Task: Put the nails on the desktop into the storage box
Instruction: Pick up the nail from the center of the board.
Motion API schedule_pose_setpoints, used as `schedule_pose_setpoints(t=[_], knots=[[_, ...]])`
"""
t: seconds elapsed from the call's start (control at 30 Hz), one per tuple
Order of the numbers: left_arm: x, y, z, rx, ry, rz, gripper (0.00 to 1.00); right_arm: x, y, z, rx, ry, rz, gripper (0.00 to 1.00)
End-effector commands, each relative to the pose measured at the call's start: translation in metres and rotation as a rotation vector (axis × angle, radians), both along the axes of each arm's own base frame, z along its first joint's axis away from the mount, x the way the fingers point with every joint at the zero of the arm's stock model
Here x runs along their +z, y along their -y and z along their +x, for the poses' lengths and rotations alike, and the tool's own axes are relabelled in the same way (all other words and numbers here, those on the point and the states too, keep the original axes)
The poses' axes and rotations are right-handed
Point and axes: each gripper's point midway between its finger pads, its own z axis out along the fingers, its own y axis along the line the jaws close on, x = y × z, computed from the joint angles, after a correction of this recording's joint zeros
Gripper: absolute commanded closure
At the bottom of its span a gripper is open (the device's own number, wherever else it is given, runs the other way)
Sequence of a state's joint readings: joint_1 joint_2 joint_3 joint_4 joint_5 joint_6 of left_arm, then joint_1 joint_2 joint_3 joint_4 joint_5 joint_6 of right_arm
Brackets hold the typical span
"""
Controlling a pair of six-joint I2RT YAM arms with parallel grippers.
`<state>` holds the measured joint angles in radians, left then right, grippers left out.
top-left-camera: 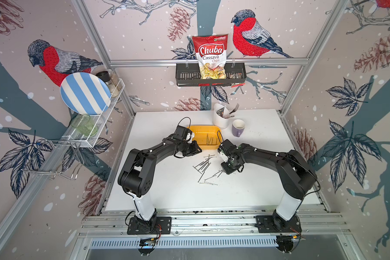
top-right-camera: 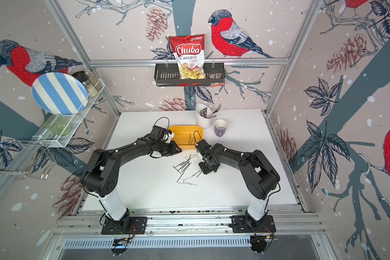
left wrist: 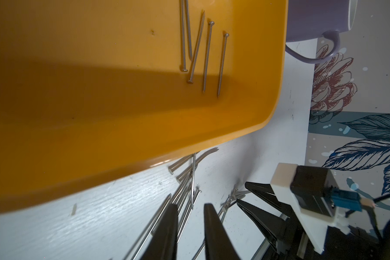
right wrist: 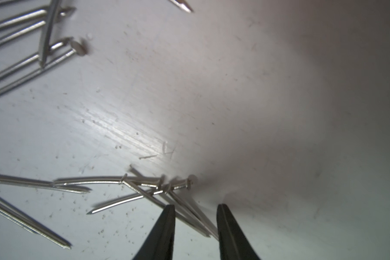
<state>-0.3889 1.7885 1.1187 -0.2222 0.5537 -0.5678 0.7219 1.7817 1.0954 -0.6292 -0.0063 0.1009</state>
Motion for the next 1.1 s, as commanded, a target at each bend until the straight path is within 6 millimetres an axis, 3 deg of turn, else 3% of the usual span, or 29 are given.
schedule_pose_setpoints(t=[0.0, 0.43, 0.7, 1.07], knots=[[0.002, 0.003, 0.001, -0.023, 0.018, -0.012, 0.75, 0.0, 0.005, 0.004, 0.003, 0.015, -0.015, 0.65], [0.003, 0.004, 0.0, -0.027, 0.021, -0.017, 0.75, -0.008, 0.01, 0.002, 0.012, 0.007, -0.043, 0.66], [0.003, 0.002, -0.002, -0.022, 0.021, -0.017, 0.76, -0.015, 0.01, 0.001, -0.005, -0.019, -0.042, 0.76], [0.0, 0.001, -0.005, -0.019, 0.014, -0.009, 0.76, -0.011, 0.001, 0.002, 0.023, -0.013, -0.001, 0.83]])
